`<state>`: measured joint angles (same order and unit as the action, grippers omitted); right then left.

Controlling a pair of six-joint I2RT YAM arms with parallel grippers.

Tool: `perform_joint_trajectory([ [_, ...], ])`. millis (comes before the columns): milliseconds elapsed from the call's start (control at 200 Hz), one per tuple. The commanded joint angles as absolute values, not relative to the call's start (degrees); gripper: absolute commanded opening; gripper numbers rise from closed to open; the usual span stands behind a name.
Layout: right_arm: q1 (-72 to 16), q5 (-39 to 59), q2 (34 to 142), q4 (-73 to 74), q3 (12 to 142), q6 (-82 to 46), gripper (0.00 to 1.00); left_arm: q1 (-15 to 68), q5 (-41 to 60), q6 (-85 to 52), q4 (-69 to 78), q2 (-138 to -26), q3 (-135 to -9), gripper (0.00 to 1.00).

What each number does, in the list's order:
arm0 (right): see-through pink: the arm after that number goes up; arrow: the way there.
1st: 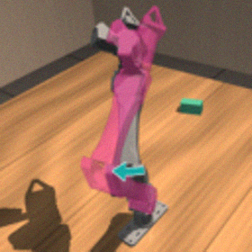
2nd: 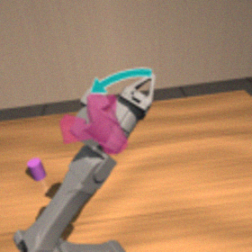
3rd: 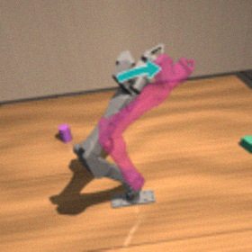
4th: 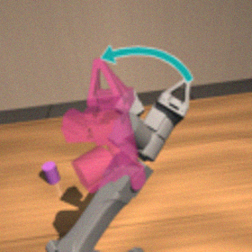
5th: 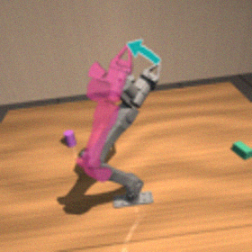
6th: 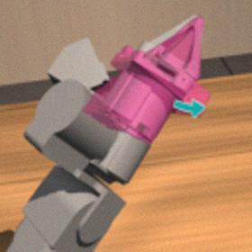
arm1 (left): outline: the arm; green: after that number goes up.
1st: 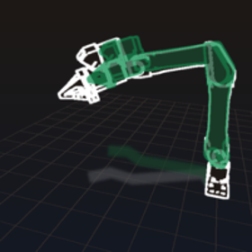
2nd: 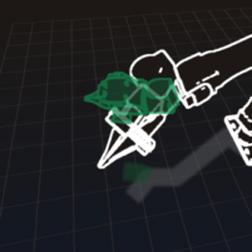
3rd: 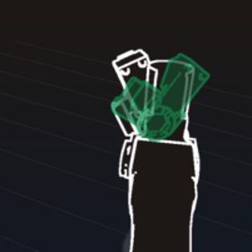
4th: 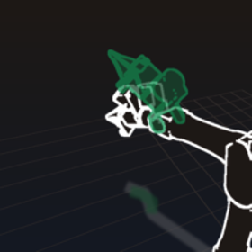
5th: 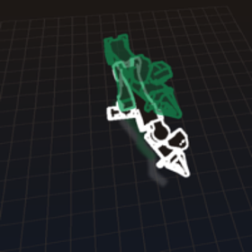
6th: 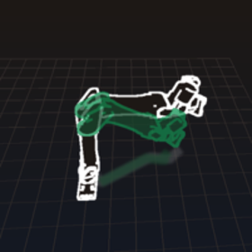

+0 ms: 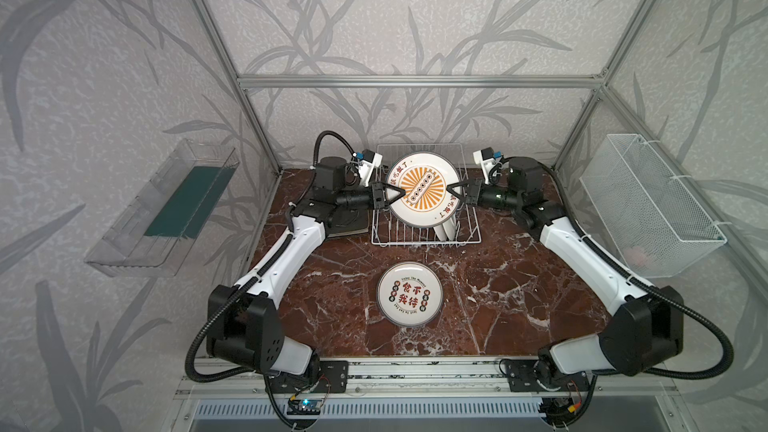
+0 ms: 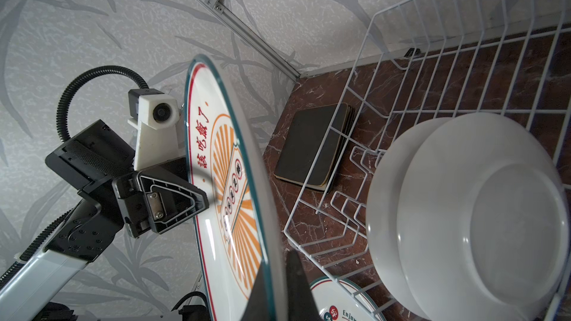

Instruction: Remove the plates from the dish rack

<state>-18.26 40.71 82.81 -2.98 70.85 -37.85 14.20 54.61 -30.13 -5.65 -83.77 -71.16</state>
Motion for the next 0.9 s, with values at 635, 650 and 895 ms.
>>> perform_joint_trajectory([
  [635,-18.10,36.82,73.05,-19.51,72.00,-13.51,0.99,14.06,47.70,-28.40,-33.32,-69.14,-73.52,0.00],
  [650,-18.12,36.95,72.73,-20.31,71.99,-12.29,0.99,14.08,47.72,-28.36,-34.30,-68.80,-73.44,0.00],
  [895,-18.19,37.28,64.48,-27.76,67.19,4.14,0.99,14.06,46.15,-27.50,-45.63,-61.10,-67.40,0.00],
])
